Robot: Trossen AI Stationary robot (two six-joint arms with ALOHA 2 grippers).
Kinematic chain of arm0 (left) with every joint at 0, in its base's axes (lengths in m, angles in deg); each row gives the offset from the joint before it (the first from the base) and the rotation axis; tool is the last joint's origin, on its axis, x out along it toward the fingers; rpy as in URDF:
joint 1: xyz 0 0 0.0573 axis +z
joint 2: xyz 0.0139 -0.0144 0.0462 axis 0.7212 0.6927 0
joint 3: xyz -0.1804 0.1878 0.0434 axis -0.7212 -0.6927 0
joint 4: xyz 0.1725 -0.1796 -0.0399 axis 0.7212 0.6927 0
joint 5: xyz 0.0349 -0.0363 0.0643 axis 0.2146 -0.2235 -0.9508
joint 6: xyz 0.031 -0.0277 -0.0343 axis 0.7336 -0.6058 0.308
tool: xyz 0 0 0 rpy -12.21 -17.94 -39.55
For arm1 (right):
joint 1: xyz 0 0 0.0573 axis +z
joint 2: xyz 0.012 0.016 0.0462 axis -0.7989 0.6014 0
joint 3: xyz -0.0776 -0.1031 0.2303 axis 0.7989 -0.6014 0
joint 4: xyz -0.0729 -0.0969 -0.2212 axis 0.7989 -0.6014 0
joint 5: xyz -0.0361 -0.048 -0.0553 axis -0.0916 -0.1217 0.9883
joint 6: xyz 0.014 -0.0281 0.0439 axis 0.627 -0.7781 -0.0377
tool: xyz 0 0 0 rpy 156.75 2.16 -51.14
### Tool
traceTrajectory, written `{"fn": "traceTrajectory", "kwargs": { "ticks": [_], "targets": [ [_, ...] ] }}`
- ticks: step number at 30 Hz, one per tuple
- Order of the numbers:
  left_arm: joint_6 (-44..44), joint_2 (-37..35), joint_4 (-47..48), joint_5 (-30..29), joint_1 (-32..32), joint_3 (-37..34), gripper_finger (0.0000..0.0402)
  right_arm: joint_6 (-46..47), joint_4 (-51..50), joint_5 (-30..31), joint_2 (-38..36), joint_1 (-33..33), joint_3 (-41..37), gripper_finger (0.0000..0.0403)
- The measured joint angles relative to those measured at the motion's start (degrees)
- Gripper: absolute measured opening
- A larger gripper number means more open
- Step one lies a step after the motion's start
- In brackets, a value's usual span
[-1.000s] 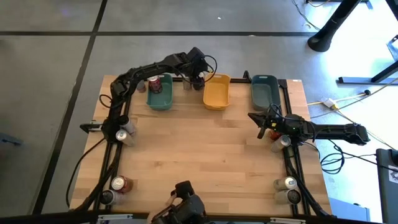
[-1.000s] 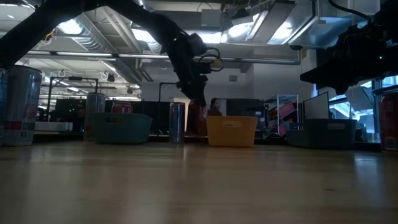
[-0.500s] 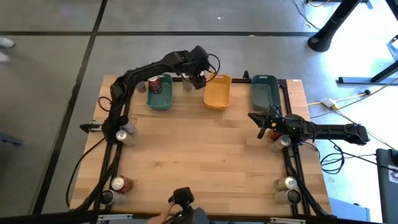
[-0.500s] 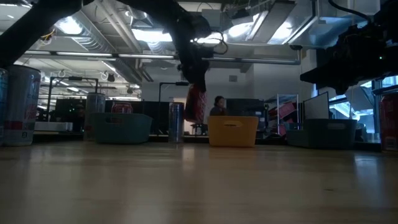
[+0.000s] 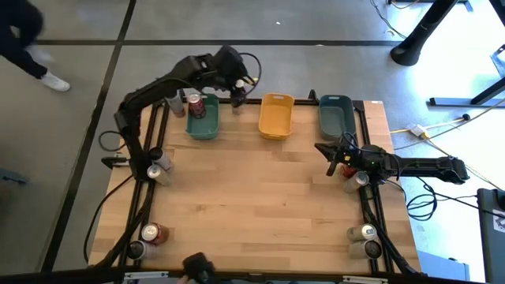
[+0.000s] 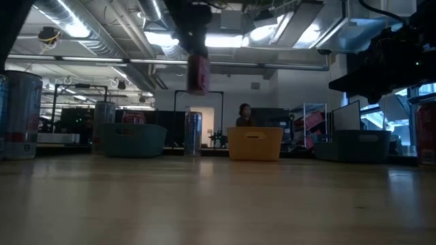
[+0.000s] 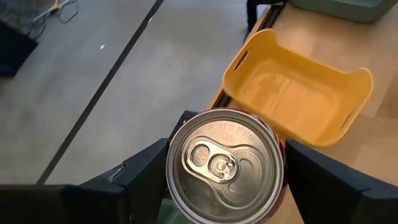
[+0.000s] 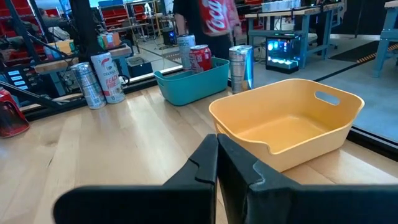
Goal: Sort soda cans
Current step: Put the top red soda can into the green bin
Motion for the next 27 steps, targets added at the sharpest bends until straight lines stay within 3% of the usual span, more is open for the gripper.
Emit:
{"fn": "traceTrajectory", "kwargs": {
  "ticks": [15, 27],
  "targets": [
    [-10.0, -16.3, -7.4, -3.5, 3.5, -26.6, 0.0276, 0.0, -1.1, 0.0, 0.0, 0.0, 0.0, 0.001],
    [-13.9, -17.1, -15.6, -4.0, 6.0, -40.7, 0.0276, 0.5, -0.9, 0.5, 0.0, 0.0, 0.0, 0.001]
  ]
}}
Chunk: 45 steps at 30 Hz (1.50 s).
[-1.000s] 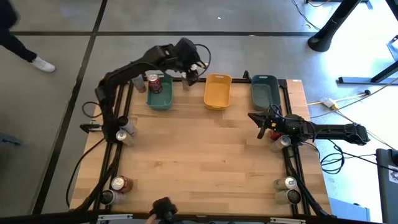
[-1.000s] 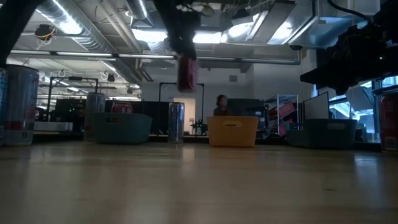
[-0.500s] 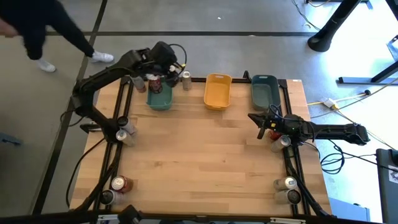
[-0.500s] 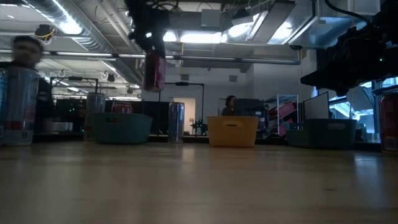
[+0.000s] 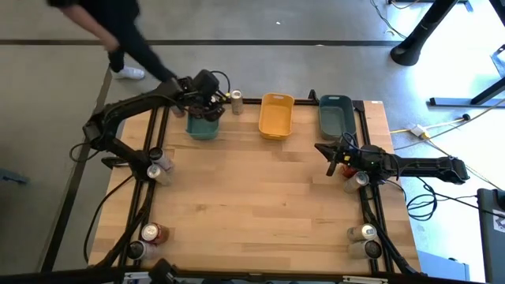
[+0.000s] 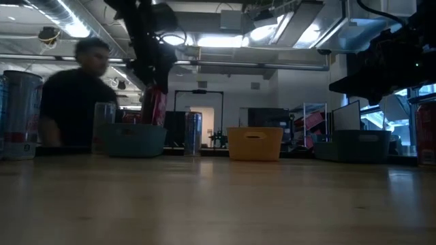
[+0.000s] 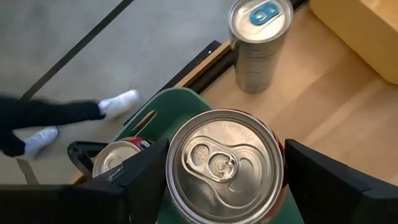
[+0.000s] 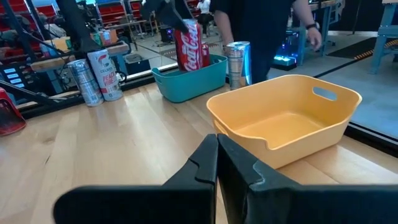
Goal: Sort soda cans
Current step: Put the top red soda can into the green bin
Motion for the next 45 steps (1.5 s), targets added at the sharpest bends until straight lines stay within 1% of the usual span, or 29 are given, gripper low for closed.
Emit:
{"fn": "traceTrajectory", "kwargs": {
  "ticks": [3, 8, 12, 26, 35, 45],
  "targets": [
    [-1.1, 0.0, -2.9, -0.1, 1.0, -1.7, 0.0276, 0.0, 0.0, 0.0, 0.0, 0.0, 0.0, 0.001],
    [-2.5, 0.0, -5.4, -1.9, 2.1, -4.5, 0.0276, 0.0, 0.0, 0.0, 0.0, 0.0, 0.0, 0.001],
    [-2.9, 0.0, -10.8, -2.2, 2.8, -6.8, 0.0276, 0.0, 0.0, 0.0, 0.0, 0.0, 0.0, 0.001],
    [-3.9, 0.0, -22.1, -2.1, 2.8, -16.1, 0.0276, 0.0, 0.0, 0.0, 0.0, 0.0, 0.0, 0.001],
    [-3.5, -0.1, -25.5, -2.1, 2.7, -19.3, 0.0276, 0.0, 0.2, 0.0, 0.0, 0.0, 0.0, 0.001],
    [-4.0, -0.1, -25.2, -2.1, 2.7, -19.3, 0.0276, 0.0, 0.2, 0.0, 0.0, 0.0, 0.0, 0.001]
  ]
}}
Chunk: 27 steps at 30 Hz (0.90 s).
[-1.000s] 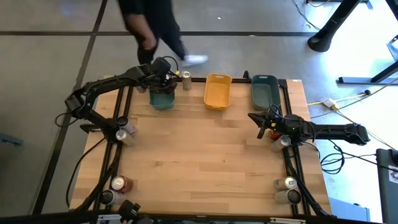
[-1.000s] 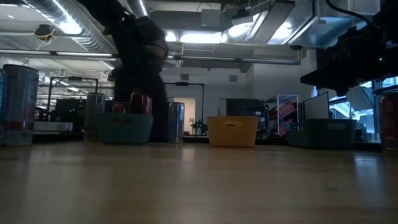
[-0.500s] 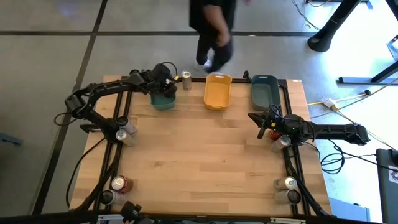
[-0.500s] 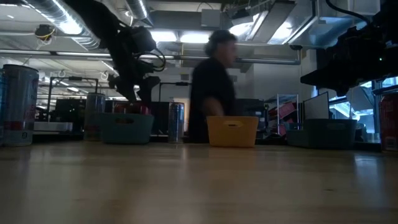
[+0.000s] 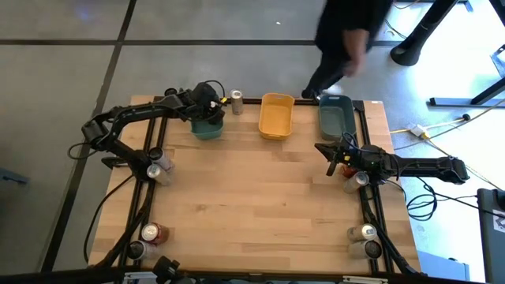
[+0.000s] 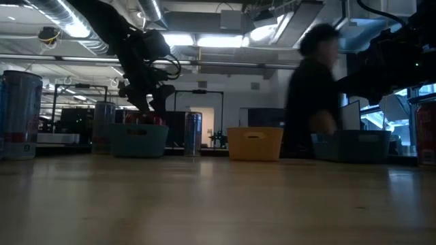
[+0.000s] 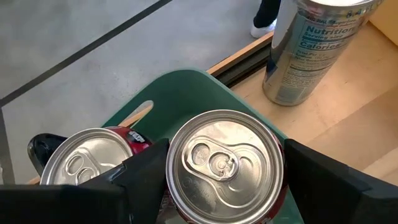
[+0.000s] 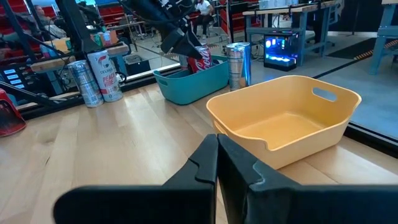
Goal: Sort soda cans
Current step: Put the top red soda can into the green bin
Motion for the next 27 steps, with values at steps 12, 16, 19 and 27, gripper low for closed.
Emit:
{"fn": "traceTrajectory", "kwargs": {
  "ticks": [12, 16, 19, 27],
  "targets": [
    [-1.8, 0.0, 0.2, 0.0, 0.0, 0.0, 0.0279, 0.0, 0.0, 0.0, 0.0, 0.0, 0.0, 0.001],
    [-0.8, 0.1, 0.2, 0.1, 0.0, -0.1, 0.031, 0.0, 0.0, 0.0, 0.0, 0.0, 0.0, 0.001],
    [-0.6, 0.2, 0.5, 0.5, 0.0, -0.2, 0.0345, 0.0, 0.0, 0.0, 0.0, 0.0, 0.0, 0.001],
    [2.0, -0.2, 2.5, 0.3, 0.0, 2.5, 0.0396, 0.0, 0.0, 0.0, 0.0, 0.0, 0.0, 0.001]
  ]
}}
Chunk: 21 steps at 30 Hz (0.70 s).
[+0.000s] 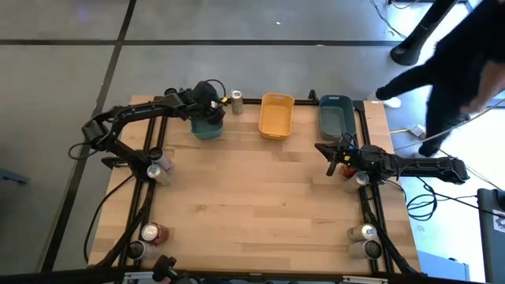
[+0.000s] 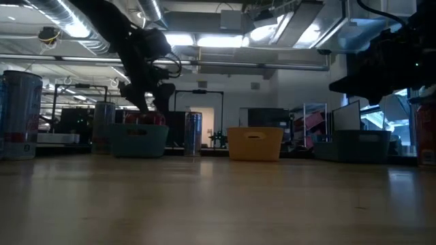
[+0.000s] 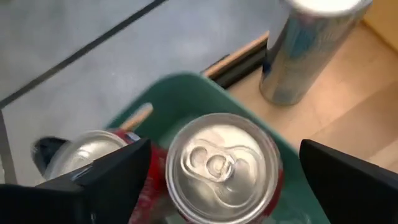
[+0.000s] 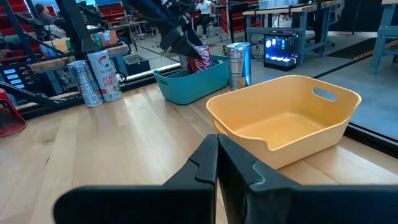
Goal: Sort soda cans
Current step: Put the top red soda can into the green bin, then put the left red soda can into the green bin
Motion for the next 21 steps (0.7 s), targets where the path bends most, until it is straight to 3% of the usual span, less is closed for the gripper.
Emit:
{"fn": "traceTrajectory", "kwargs": {
  "ticks": [10, 21],
  "targets": [
    [1.3, -2.5, 10.3, -0.1, -0.9, 10.3, 0.0393, 0.1, 0.0, 0.0, 0.0, 0.0, 0.0, 0.001],
    [2.2, -11.9, 14.6, -0.1, -10.8, 14.8, 0.0392, 0.7, 0.0, 0.0, 0.0, 0.0, 0.0, 0.001]
  ]
}}
